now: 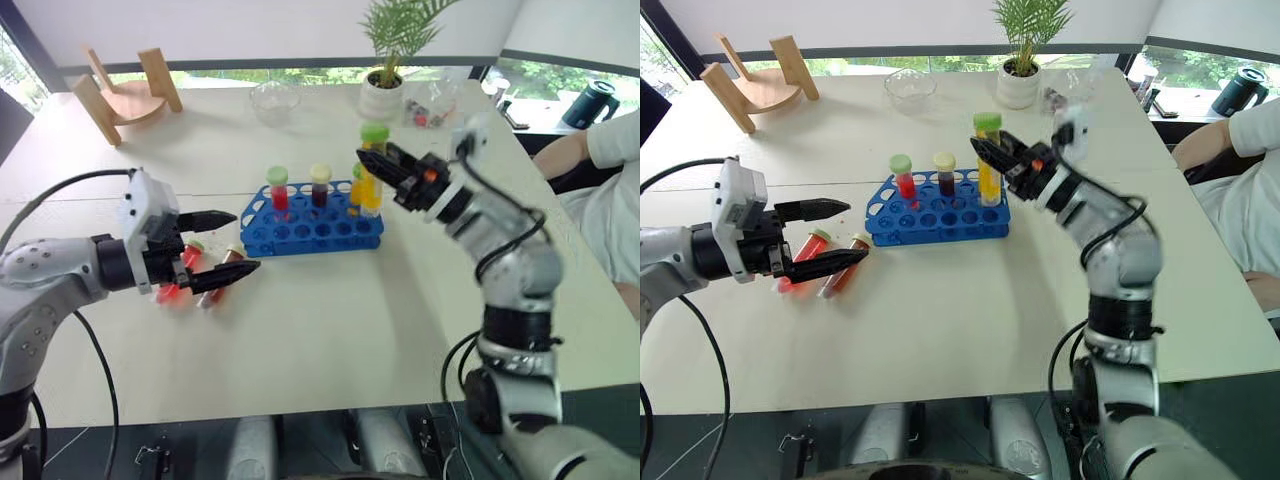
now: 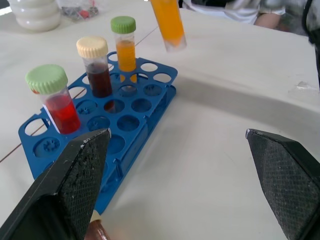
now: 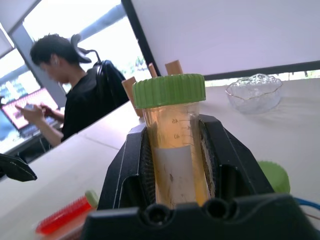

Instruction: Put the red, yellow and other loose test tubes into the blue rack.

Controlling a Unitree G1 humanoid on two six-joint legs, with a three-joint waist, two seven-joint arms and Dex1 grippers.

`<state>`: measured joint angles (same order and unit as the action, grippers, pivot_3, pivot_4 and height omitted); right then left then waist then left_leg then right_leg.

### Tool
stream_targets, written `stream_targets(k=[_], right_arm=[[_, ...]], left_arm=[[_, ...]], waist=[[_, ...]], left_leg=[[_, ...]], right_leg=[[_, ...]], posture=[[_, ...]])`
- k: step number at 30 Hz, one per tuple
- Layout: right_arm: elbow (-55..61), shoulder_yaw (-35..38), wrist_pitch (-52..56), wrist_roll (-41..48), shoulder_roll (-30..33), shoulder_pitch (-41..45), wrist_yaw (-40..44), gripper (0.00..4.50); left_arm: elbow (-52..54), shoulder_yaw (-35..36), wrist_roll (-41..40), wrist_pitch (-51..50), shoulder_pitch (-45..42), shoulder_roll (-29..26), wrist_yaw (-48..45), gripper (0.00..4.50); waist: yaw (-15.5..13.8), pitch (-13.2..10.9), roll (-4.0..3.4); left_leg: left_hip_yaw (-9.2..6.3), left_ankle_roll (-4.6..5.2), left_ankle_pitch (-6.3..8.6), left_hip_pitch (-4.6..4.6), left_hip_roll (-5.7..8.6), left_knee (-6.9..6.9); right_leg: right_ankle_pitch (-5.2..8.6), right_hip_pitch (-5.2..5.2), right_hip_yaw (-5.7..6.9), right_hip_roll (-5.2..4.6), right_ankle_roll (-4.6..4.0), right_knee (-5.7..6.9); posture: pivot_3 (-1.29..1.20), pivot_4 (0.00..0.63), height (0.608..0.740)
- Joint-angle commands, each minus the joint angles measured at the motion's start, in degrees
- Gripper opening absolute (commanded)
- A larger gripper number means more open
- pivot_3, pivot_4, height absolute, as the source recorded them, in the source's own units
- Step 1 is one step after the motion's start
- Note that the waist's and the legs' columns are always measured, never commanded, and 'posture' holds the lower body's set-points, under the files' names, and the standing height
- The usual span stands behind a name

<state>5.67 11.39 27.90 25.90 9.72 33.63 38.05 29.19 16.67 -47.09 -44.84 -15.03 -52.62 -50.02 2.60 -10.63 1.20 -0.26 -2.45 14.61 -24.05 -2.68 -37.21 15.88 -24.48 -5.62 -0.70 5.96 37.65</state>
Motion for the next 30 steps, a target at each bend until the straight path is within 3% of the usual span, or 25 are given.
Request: stream_targets(k=[1, 10, 28, 30], right_arm=[[-2.92, -2.22, -12.81, -2.84, -2.76, -1.36, -0.14, 0.83], [-17.35, -5.52, -30.44, -7.75, -4.73, -2.69, 0.05, 0.83], [-30.05, -8.82, -41.09, -10.01, -5.54, -0.38, 0.67, 0.83], [-29.97, -9.26, -40.58, -9.89, -5.15, -0.91, 1.47, 1.90]], left_arm=[[0.33, 0.03, -1.29, -0.15, -1.83, 0.03, 0.36, 4.50], [0.70, -1.01, -2.28, -1.50, -3.98, -0.41, 1.25, 4.50], [0.87, -0.70, -3.08, -2.82, -4.62, -0.82, 2.31, 4.50], [0.91, -0.48, -3.16, -3.06, -4.34, -0.60, 2.86, 4.50]], waist=[[0.07, 0.01, 0.02], [0.77, 0.01, 0.01], [1.50, 0.01, 0.02], [1.51, 0.01, 0.02]], left_leg=[[0.00, -0.01, -0.01, 0.03, -0.01, 0.00], [0.00, -0.05, -0.03, 0.29, -0.03, 0.06], [-0.02, -0.26, -0.15, 0.47, -0.03, 0.07], [-0.02, -0.26, -0.15, 0.51, -0.03, 0.08]], right_leg=[[-0.01, 0.01, 0.00, 0.03, -0.01, 0.02], [0.03, 0.02, -0.04, 0.09, -0.10, 0.39], [0.03, 0.12, -0.06, 0.10, -0.10, 0.53], [0.03, 0.14, -0.06, 0.10, -0.11, 0.54]], posture=[[0.00, 0.150, 0.740], [0.00, 0.150, 0.740], [0.00, 0.150, 0.740], [0.00, 0.150, 0.740]])
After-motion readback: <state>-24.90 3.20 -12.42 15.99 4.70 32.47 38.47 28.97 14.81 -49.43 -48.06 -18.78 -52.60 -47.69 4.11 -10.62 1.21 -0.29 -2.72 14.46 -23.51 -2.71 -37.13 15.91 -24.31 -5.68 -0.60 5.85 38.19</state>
